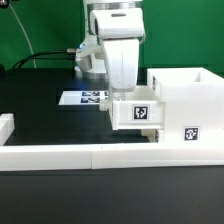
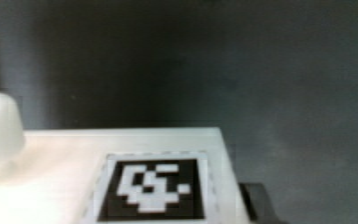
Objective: Assemble drawer
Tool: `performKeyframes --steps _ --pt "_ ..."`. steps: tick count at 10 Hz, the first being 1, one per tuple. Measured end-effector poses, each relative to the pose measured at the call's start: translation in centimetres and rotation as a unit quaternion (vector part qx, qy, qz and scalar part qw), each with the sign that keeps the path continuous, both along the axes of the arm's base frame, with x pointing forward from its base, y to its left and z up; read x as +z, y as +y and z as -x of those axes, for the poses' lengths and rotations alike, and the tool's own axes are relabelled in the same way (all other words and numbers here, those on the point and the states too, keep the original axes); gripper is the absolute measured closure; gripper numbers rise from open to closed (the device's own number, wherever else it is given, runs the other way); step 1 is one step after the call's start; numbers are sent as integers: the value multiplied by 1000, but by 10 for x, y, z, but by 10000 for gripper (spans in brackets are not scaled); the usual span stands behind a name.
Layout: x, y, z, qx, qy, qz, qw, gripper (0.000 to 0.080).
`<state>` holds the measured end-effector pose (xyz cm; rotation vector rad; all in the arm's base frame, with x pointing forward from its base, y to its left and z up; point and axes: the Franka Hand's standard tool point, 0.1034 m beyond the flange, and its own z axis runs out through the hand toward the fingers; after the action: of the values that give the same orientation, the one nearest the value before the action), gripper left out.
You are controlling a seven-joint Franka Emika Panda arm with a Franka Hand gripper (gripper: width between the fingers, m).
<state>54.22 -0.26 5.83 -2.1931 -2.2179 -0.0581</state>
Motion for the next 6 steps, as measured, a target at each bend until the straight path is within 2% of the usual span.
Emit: performKeyframes --steps 6 --pt "-1 3 0 3 0 -1 1000 757"
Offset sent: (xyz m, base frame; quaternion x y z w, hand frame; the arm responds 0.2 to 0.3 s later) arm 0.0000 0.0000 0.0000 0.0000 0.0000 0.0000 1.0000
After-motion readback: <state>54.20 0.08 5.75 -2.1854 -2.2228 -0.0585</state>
